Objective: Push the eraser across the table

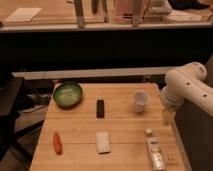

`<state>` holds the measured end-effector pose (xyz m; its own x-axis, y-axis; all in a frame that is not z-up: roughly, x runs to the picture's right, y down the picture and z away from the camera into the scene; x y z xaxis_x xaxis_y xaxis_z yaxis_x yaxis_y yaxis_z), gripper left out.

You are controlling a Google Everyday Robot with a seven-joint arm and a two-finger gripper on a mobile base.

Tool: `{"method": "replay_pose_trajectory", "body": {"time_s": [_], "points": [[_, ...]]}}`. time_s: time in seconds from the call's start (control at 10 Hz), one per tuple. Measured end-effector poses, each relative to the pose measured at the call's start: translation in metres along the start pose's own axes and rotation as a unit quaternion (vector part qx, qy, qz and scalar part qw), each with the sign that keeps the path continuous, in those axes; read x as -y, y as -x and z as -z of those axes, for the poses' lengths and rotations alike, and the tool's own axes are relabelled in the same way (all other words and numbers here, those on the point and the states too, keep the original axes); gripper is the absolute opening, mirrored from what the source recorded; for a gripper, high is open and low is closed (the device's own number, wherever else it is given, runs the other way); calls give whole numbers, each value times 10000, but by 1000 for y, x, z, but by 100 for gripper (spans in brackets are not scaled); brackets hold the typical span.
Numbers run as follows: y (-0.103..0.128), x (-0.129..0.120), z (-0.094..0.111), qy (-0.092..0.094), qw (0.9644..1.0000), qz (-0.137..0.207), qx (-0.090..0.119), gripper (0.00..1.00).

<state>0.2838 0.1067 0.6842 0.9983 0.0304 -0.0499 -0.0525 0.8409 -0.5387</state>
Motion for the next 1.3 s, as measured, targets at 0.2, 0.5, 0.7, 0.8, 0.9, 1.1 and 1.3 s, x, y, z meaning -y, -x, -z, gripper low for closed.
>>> {"method": "replay_pose_trajectory", "body": {"time_s": [0.2,0.5,0.7,0.8,0.9,1.1,1.3], "points": [[0,0,0,0,10000,0,0,80],[0,0,0,0,10000,0,0,80],[0,0,0,0,10000,0,0,80],[0,0,0,0,10000,0,0,80],[0,0,0,0,10000,0,0,80],[0,0,0,0,10000,0,0,80],[5,5,-1,-68,9999,79,-24,80]]}}
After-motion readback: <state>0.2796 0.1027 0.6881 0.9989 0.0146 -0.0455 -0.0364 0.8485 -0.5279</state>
